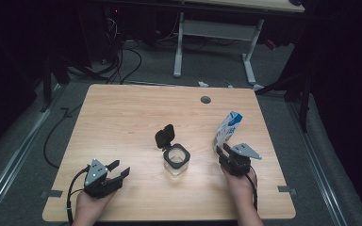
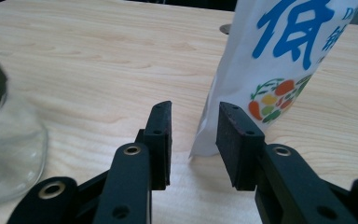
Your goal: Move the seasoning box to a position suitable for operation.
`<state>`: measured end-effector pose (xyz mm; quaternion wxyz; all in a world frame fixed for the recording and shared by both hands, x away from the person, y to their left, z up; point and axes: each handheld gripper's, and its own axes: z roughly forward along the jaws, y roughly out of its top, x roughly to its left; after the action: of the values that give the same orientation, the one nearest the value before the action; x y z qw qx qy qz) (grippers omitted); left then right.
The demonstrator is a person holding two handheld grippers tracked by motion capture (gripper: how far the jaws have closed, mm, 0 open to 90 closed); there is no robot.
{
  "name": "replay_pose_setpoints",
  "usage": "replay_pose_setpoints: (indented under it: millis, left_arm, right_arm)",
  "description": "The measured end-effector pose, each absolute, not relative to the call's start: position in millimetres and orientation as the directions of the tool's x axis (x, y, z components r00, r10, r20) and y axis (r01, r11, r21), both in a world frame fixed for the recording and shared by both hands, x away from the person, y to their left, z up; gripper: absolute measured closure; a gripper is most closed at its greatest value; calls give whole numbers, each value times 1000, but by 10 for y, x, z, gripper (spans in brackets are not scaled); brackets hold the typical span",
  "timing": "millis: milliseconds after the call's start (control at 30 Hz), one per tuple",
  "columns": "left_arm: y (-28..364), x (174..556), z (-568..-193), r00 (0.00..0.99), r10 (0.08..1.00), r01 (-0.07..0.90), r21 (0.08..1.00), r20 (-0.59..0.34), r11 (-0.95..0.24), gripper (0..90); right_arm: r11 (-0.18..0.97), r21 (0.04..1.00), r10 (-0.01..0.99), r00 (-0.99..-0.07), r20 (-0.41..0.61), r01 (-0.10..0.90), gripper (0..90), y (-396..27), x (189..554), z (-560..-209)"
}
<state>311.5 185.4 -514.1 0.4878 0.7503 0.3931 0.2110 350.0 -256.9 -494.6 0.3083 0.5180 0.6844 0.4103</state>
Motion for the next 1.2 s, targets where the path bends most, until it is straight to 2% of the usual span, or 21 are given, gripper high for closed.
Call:
replay_pose_setpoints:
  millis: [267, 500, 567, 700, 900, 1200]
  left_arm:
    - [1831, 3073, -5136, 619, 783, 373, 900, -60, -227, 465]
    - [1842, 3053, -5123, 607, 792, 370, 904, -61, -214, 467]
    - [1830, 3046, -5124, 606, 793, 369, 904, -56, -218, 467]
    - [1799, 3031, -5112, 609, 791, 361, 905, -47, -225, 467]
    - [1778, 3026, -5129, 610, 792, 364, 902, -42, -233, 467]
    - [1779, 3026, -5135, 603, 796, 370, 902, -50, -224, 468]
  right_arm:
    - [109, 881, 974, -228, -2, 461, 661, -2559, 3634, -4873]
    - [96, 881, 979, -202, 0, 464, 716, -2533, 3693, -4879]
    - [81, 880, 981, -195, 13, 467, 755, -2534, 3704, -4887]
    - [79, 878, 981, -193, 15, 472, 900, -2567, 3705, -4896]
    - [95, 875, 977, -211, 9, 474, 900, -2601, 3672, -4889]
    - [131, 898, 962, -272, -13, 420, 900, -2612, 3394, -4803]
